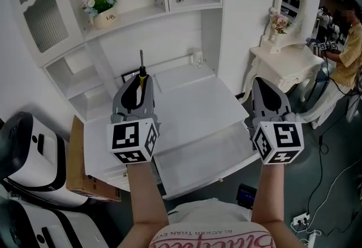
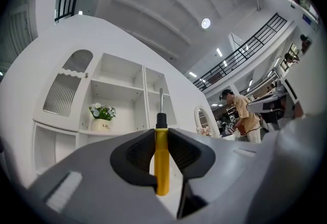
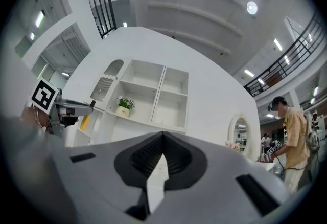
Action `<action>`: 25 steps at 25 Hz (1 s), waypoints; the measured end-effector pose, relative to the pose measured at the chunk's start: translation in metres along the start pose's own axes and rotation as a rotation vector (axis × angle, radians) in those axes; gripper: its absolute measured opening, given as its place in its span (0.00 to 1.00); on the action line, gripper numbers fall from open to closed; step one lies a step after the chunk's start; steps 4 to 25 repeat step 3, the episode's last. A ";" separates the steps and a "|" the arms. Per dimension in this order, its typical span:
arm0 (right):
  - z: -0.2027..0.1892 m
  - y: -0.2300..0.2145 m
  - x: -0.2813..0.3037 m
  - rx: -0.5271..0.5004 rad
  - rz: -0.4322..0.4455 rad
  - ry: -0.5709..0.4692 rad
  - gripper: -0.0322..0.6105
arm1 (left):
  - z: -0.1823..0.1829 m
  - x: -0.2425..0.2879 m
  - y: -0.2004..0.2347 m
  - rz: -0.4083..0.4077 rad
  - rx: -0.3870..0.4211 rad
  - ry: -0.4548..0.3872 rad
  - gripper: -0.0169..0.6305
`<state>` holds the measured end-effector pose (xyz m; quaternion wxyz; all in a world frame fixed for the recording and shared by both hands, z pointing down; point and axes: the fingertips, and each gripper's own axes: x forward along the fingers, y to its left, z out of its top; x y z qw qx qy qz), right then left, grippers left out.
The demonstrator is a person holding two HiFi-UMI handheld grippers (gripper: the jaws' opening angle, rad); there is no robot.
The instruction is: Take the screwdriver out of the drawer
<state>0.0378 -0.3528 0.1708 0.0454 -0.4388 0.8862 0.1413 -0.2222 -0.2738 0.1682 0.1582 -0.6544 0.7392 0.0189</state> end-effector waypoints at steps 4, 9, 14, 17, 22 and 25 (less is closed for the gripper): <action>-0.001 0.002 0.001 -0.003 0.002 0.005 0.06 | 0.000 0.000 0.001 -0.003 0.005 0.000 0.16; -0.001 0.002 0.001 -0.003 0.002 0.005 0.06 | 0.000 0.000 0.001 -0.003 0.005 0.000 0.16; -0.001 0.002 0.001 -0.003 0.002 0.005 0.06 | 0.000 0.000 0.001 -0.003 0.005 0.000 0.16; -0.001 0.002 0.001 -0.003 0.002 0.005 0.06 | 0.000 0.000 0.001 -0.003 0.005 0.000 0.16; -0.001 0.002 0.001 -0.003 0.002 0.005 0.06 | 0.000 0.000 0.001 -0.003 0.005 0.000 0.16; -0.001 0.002 0.001 -0.003 0.002 0.005 0.06 | 0.000 0.000 0.001 -0.003 0.005 0.000 0.16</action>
